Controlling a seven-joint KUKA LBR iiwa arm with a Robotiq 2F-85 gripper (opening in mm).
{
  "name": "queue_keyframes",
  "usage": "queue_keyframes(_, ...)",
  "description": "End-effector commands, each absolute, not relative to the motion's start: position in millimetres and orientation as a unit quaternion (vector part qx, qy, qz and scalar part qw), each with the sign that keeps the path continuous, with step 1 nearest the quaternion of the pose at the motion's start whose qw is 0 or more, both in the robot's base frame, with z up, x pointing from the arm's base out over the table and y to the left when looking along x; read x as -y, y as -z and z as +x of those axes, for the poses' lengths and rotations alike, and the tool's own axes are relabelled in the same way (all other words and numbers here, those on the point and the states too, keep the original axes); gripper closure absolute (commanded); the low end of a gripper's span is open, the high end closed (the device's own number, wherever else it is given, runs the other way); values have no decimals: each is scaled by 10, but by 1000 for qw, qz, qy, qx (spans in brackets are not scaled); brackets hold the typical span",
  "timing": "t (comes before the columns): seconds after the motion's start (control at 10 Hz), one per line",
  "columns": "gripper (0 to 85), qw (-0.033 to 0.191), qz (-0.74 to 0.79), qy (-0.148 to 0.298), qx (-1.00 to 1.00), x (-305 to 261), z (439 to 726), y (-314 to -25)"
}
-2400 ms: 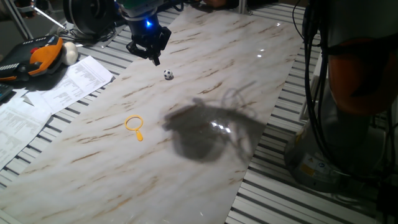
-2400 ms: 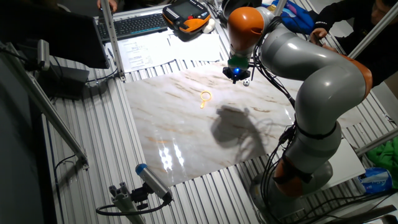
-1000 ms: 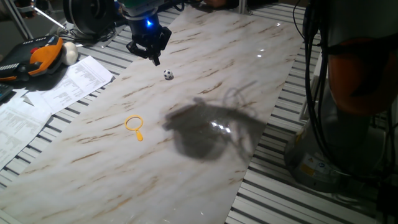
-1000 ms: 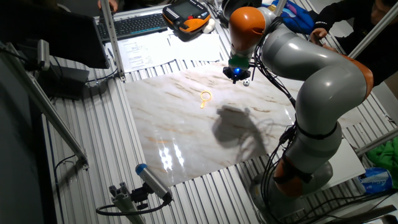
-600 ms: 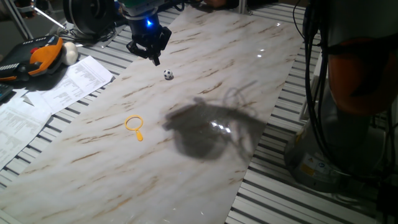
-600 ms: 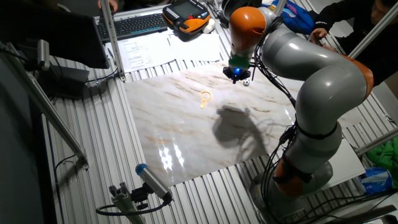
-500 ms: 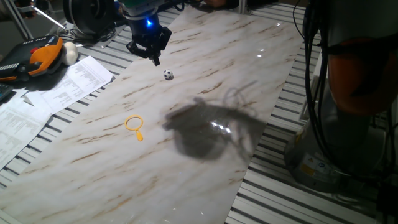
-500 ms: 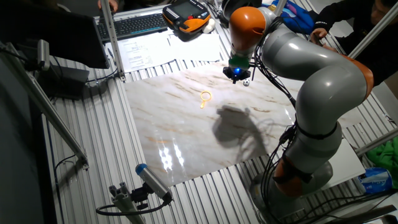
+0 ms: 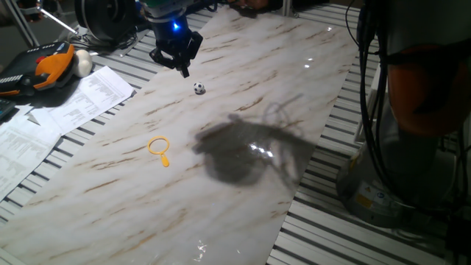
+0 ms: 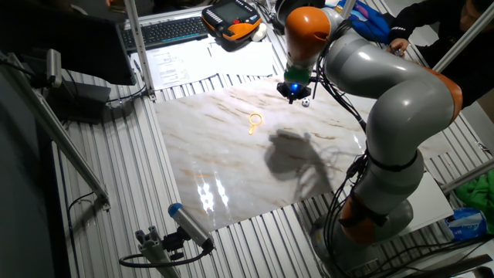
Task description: Attach the bubble ring to the ball
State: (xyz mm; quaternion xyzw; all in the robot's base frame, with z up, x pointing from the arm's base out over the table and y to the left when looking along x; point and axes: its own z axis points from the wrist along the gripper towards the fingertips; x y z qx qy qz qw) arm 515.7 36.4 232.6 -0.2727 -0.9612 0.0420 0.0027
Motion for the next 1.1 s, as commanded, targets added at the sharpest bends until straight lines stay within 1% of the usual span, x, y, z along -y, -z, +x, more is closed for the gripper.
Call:
queue_keyframes(0.0,850,3,-268,-45,962,-365,5157,-2327)
queue_keyframes(0.2,850,0,-255,-48,966,-365,5157,-2327)
queue_keyframes(0.6,850,30,-239,-63,969,-365,5157,-2327)
queue_keyframes(0.7,850,32,-230,-78,970,-365,5157,-2327)
queue_keyframes(1.0,850,43,-223,-91,970,-365,5157,-2327)
